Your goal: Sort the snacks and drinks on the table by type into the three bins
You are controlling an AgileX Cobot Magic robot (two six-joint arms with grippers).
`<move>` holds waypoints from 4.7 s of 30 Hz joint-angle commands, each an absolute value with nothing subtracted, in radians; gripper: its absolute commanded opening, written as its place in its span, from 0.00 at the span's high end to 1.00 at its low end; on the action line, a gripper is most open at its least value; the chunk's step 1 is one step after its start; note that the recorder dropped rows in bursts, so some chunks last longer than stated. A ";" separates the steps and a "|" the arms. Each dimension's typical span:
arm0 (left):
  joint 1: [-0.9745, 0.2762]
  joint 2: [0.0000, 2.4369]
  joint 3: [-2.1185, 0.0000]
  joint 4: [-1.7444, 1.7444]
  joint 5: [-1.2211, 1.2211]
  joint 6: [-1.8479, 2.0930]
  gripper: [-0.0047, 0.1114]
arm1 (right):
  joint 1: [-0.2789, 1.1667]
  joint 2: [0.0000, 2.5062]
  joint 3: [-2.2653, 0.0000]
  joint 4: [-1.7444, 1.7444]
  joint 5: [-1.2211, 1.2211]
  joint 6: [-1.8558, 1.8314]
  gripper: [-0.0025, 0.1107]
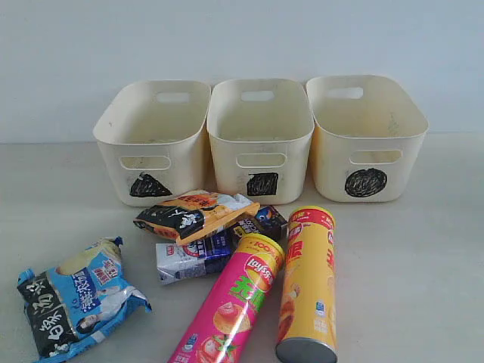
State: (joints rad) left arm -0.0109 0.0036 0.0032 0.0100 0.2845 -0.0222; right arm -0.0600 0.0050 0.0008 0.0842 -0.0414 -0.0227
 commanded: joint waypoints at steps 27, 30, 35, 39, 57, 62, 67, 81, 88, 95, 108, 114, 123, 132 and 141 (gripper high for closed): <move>-0.008 0.000 0.000 0.009 0.277 -0.028 0.92 | -0.059 0.972 -0.701 -0.948 -0.239 1.013 0.98; -0.008 0.000 0.000 0.009 0.277 -0.028 0.92 | -0.059 1.111 -0.765 -1.200 -0.282 1.165 0.98; -0.008 0.000 0.000 0.009 0.277 -0.028 0.92 | -0.059 1.266 -0.850 -1.586 -0.104 1.257 0.98; -0.008 0.000 0.000 0.009 0.277 -0.028 0.92 | -0.059 1.278 -0.850 -1.629 0.276 1.162 0.98; -0.008 0.000 0.000 0.009 0.279 -0.028 0.92 | -0.013 1.280 -0.909 0.292 0.579 -0.666 0.98; -0.008 0.000 0.000 0.009 0.279 -0.028 0.92 | 0.266 1.289 -0.909 0.623 0.569 -1.021 0.98; -0.008 0.000 0.000 0.009 0.277 -0.028 0.92 | 0.541 1.394 -0.909 0.623 0.339 -1.002 0.93; -0.008 0.000 0.000 0.009 0.279 -0.028 0.92 | 0.755 1.761 -1.115 0.620 0.151 -0.988 0.29; -0.008 0.000 0.000 0.009 0.279 -0.028 0.92 | 0.755 1.866 -1.226 0.620 0.184 -0.993 0.29; -0.008 0.000 0.000 0.009 0.277 -0.028 0.92 | 0.758 1.961 -1.344 0.620 0.246 -0.995 0.29; -0.008 0.000 0.000 0.009 0.279 -0.028 0.92 | 0.759 2.070 -1.410 0.515 0.229 -1.001 0.29; -0.008 0.000 0.000 0.009 0.279 -0.028 0.92 | 0.758 2.096 -1.410 0.499 0.169 -1.001 0.29; -0.008 0.000 0.000 0.009 0.277 -0.028 0.92 | 0.724 2.126 -1.410 0.485 0.123 -0.993 0.29; -0.008 0.000 0.000 0.009 0.279 -0.028 0.92 | 0.695 2.126 -1.408 0.466 0.150 -1.001 0.40; -0.008 0.000 0.000 0.009 0.279 -0.028 0.92 | 0.695 2.118 -1.408 0.278 0.290 -0.985 0.40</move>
State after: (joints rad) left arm -0.0109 0.0036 0.0032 0.0100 0.2845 -0.0222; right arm 0.7067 2.1150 -1.4172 0.3378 0.2044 -0.9825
